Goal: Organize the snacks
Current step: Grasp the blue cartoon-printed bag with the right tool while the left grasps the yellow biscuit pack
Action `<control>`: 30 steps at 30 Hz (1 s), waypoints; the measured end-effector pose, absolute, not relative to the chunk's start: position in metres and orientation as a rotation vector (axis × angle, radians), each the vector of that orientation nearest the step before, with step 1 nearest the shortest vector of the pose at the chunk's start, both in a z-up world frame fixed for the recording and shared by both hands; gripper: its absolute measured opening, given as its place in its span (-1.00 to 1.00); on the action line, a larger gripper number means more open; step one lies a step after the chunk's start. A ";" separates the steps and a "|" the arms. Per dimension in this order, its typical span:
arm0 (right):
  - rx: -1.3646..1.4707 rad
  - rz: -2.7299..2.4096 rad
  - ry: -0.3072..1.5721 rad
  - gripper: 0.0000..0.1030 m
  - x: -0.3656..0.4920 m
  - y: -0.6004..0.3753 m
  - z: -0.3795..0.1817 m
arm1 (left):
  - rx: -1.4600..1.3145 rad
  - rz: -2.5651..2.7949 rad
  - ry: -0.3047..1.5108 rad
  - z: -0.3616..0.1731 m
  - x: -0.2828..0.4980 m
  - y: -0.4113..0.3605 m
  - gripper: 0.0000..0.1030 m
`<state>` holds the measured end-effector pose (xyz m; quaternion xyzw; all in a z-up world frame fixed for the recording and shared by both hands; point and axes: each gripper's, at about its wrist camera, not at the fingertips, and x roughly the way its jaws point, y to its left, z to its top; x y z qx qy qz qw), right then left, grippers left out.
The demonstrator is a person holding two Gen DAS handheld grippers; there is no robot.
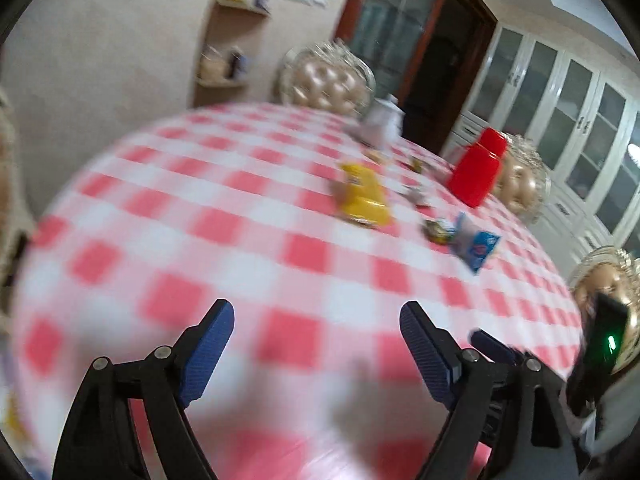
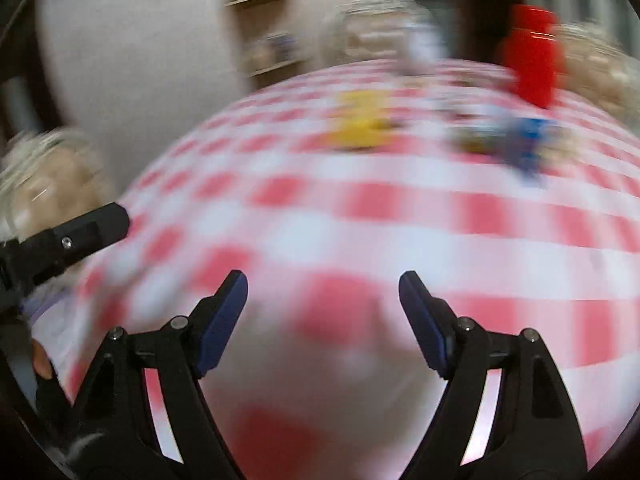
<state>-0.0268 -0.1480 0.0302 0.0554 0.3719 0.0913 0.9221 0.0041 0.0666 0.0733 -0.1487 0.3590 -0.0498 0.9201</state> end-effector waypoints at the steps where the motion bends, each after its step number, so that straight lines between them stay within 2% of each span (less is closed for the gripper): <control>1: 0.122 0.151 0.756 0.56 -0.024 -0.163 0.032 | -0.320 -0.115 0.750 0.070 0.021 0.055 0.67; 6: 0.246 -0.041 0.752 0.56 -0.009 -0.245 0.021 | -0.372 -0.146 0.789 0.045 0.087 0.011 0.67; 12: 0.286 -0.056 0.725 0.61 0.010 -0.277 0.023 | -0.463 -0.179 0.807 0.021 0.143 -0.003 0.67; 18: 0.288 -0.013 0.730 0.63 0.062 -0.283 0.018 | -0.414 -0.199 0.747 0.022 0.159 -0.005 0.67; 26: 0.146 -0.026 0.782 0.63 0.135 -0.257 0.016 | -0.510 -0.169 0.695 0.025 0.155 0.016 0.67; 28: 0.136 -0.026 0.803 0.58 0.147 -0.252 0.011 | -0.526 -0.163 0.697 0.024 0.156 0.019 0.67; 30: 0.121 -0.032 0.818 0.36 0.154 -0.249 0.008 | -0.549 -0.150 0.712 0.021 0.159 0.023 0.67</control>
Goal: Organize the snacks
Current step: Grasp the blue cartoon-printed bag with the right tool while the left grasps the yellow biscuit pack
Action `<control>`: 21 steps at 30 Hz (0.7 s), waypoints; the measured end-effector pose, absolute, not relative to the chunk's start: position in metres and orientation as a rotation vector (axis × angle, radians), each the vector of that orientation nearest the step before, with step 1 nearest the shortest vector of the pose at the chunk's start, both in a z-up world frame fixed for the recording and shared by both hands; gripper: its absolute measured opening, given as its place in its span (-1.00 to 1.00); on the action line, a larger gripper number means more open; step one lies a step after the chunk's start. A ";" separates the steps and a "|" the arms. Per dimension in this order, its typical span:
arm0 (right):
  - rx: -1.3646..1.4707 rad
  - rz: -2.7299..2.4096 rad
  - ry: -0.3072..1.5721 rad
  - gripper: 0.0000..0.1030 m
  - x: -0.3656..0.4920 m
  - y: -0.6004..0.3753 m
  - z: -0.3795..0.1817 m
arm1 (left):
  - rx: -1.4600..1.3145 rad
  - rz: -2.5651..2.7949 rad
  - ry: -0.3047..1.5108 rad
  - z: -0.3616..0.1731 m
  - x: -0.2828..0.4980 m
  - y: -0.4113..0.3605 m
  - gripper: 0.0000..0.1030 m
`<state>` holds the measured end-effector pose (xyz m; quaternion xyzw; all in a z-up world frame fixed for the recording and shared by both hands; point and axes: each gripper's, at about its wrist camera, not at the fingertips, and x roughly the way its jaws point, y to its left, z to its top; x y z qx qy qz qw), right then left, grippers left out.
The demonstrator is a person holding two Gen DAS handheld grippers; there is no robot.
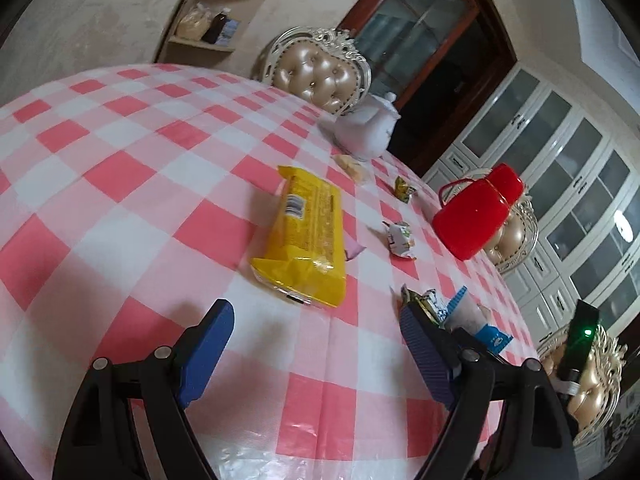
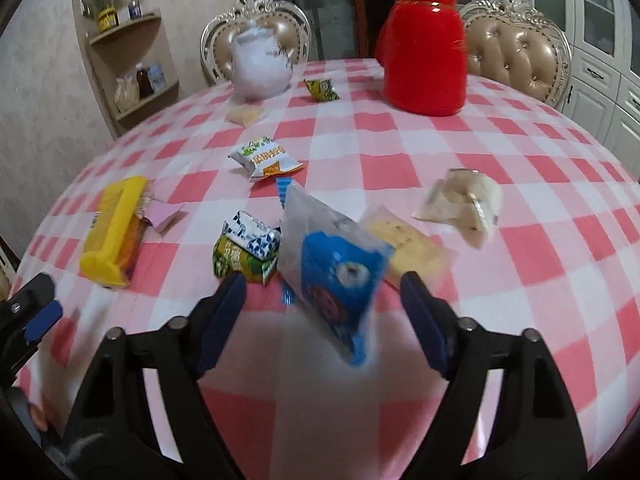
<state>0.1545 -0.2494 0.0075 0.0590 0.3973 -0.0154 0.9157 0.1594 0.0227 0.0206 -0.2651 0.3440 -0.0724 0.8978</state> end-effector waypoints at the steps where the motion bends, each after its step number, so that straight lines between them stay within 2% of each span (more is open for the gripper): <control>1: 0.118 -0.031 0.832 0.29 0.158 -0.248 0.006 | -0.557 -0.145 0.717 0.019 0.160 0.024 0.67; 4: 0.129 -0.023 0.831 0.04 0.157 -0.250 0.006 | -0.588 -0.127 0.731 0.015 0.162 0.031 0.67; 5: 0.138 -0.017 0.822 -0.21 0.155 -0.251 0.008 | -0.594 -0.123 0.734 0.014 0.162 0.032 0.67; 6: 0.168 0.001 0.820 -0.30 0.150 -0.254 0.009 | -0.595 -0.120 0.735 0.014 0.162 0.033 0.67; 13: 0.426 0.104 0.801 -0.32 0.104 -0.271 0.012 | -0.564 -0.118 0.739 0.013 0.164 0.033 0.67; 21: 0.550 0.166 0.789 -0.32 0.041 -0.247 0.008 | -0.517 -0.134 0.747 0.014 0.177 0.032 0.67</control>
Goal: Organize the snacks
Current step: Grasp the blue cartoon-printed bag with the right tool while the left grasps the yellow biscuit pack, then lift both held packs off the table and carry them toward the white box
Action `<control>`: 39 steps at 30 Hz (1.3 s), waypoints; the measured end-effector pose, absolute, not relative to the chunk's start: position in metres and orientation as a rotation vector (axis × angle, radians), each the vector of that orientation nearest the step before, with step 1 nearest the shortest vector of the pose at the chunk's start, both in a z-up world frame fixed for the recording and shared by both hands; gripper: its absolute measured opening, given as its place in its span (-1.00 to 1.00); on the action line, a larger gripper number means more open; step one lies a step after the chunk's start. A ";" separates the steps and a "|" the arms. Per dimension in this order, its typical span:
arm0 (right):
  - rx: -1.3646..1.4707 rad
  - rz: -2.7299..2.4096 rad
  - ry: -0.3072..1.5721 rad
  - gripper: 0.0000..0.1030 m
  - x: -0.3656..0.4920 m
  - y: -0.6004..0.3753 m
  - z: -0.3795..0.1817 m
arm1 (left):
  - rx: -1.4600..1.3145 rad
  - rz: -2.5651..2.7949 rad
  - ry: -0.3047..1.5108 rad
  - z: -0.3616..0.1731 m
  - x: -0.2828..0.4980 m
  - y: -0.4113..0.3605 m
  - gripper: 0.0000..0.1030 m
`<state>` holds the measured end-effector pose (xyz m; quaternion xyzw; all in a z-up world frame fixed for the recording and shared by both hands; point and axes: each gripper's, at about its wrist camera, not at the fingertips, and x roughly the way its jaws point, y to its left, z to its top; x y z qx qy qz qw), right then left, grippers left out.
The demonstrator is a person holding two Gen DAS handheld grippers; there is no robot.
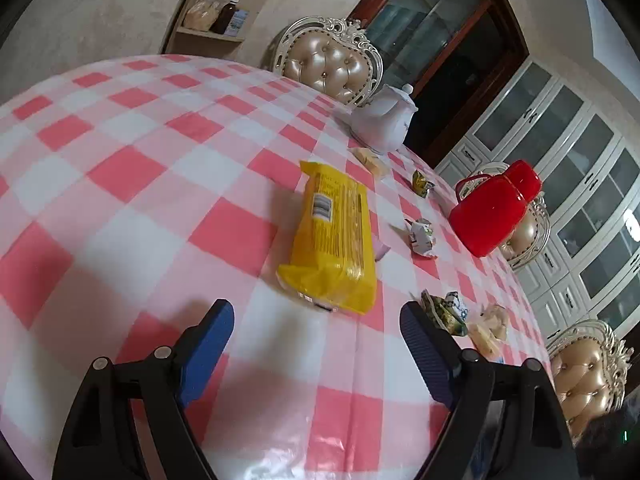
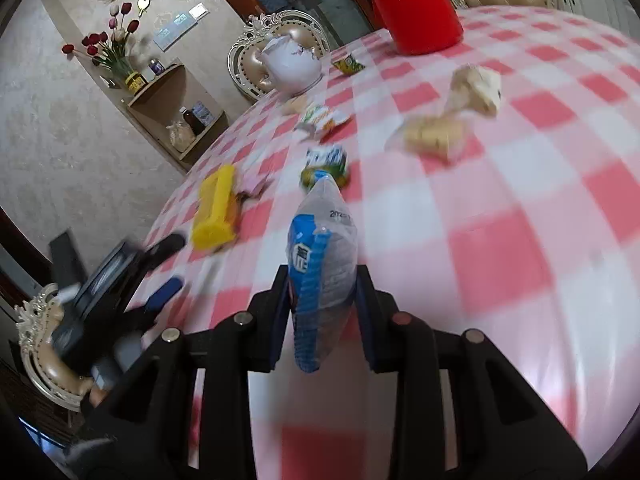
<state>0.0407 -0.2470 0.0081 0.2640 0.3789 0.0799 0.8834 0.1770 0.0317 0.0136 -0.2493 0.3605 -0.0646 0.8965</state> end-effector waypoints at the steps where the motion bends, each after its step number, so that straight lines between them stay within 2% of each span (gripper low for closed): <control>1: 0.555 0.163 0.779 -0.32 0.035 -0.244 0.009 | -0.507 -0.140 0.740 0.015 0.181 0.031 0.67; 8: 0.605 0.174 0.754 -0.32 0.036 -0.246 0.006 | -0.335 -0.143 0.816 0.011 0.224 0.003 0.67; 18: 0.574 0.179 0.769 -0.32 0.037 -0.240 0.006 | -0.275 -0.130 0.871 0.002 0.262 -0.010 0.67; 19: 0.573 0.180 0.771 -0.32 0.038 -0.241 0.006 | -0.277 -0.139 0.868 0.002 0.262 -0.010 0.62; 20: 0.570 0.180 0.774 -0.32 0.040 -0.240 0.006 | -0.286 -0.148 0.857 0.002 0.261 -0.009 0.21; 21: 0.565 0.181 0.777 -0.32 0.040 -0.239 0.006 | -0.276 -0.134 0.854 0.003 0.260 -0.008 0.00; 28: 0.567 0.209 0.760 -0.32 0.044 -0.241 0.005 | -0.239 -0.121 0.811 0.014 0.236 -0.004 -0.04; 32: 0.591 0.225 0.756 -0.32 0.043 -0.245 0.004 | -0.264 -0.126 0.786 0.021 0.201 0.003 -0.14; 39: 0.582 0.229 0.765 -0.32 0.042 -0.243 0.004 | -0.230 -0.146 0.776 0.027 0.132 0.003 -0.16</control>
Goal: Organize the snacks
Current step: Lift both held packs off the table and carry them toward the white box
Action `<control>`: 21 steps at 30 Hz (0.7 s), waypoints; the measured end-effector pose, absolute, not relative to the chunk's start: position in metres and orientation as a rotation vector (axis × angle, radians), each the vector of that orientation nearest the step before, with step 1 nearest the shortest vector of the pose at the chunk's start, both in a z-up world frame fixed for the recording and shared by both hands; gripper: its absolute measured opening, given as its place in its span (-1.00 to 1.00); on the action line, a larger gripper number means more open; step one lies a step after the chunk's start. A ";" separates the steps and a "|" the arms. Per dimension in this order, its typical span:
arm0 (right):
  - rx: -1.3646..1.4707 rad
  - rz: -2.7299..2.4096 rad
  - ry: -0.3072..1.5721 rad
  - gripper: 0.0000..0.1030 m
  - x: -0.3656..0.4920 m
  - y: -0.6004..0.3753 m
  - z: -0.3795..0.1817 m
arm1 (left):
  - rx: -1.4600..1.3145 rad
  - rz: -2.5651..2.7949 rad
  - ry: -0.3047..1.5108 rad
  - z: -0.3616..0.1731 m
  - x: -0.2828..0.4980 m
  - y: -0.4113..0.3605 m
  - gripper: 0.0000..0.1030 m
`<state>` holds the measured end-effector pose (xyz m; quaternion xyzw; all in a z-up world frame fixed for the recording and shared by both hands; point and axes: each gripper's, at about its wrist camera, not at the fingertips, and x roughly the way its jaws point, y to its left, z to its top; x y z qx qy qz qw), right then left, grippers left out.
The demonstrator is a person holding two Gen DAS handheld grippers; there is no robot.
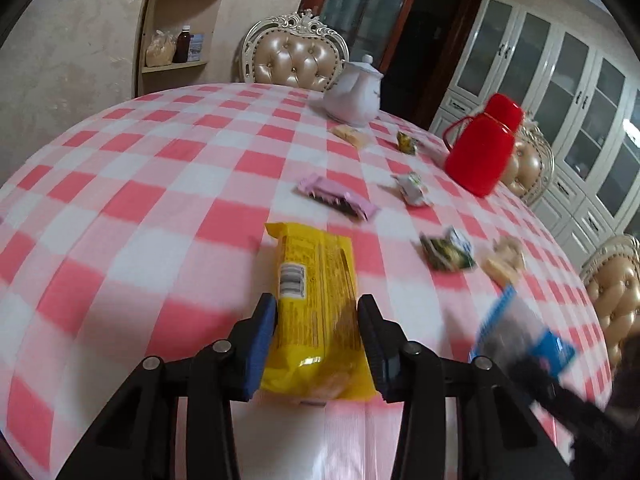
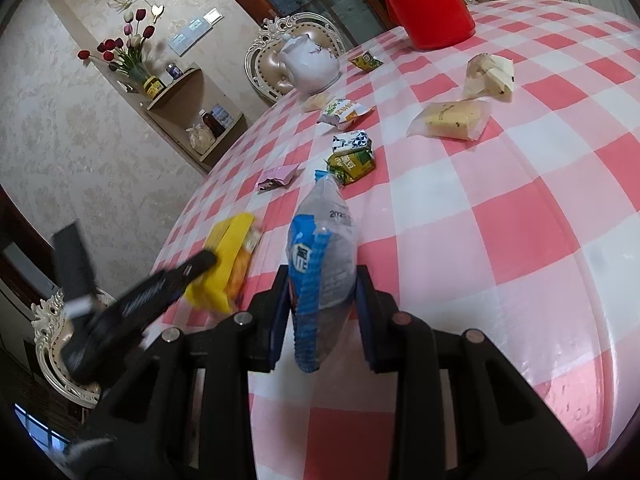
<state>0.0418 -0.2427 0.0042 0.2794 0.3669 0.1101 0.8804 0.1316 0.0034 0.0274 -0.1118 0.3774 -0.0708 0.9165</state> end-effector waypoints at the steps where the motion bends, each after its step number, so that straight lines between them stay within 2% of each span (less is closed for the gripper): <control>1: 0.580 0.225 0.769 -0.32 0.042 -0.242 0.004 | -0.231 -0.158 0.780 0.027 0.123 0.004 -0.16; 4: 0.558 0.207 0.769 -0.32 0.041 -0.239 0.006 | -0.198 -0.189 0.791 0.026 0.115 -0.002 -0.07; 6: 0.551 0.196 0.759 -0.32 0.037 -0.239 0.007 | -0.167 -0.179 0.785 0.027 0.118 -0.008 0.25; 7: 0.553 0.196 0.757 -0.33 0.036 -0.239 0.008 | -0.162 -0.171 0.782 0.027 0.121 -0.009 0.57; 8: 0.555 0.201 0.757 -0.32 0.035 -0.240 0.007 | -0.147 -0.156 0.779 0.027 0.127 -0.013 0.66; 15: 0.524 0.224 0.774 -0.32 0.037 -0.233 0.007 | -0.112 -0.095 0.876 0.009 0.158 -0.018 0.65; 16: 0.515 0.230 0.774 -0.32 0.038 -0.231 0.007 | -0.117 -0.082 0.889 0.007 0.162 -0.016 0.60; 19: 0.491 0.239 0.789 -0.32 0.040 -0.227 0.007 | -0.101 -0.090 0.904 0.004 0.163 -0.015 -0.01; 21: 0.484 0.243 0.818 -0.32 0.043 -0.225 0.003 | -0.096 -0.090 0.903 0.004 0.160 -0.014 -0.03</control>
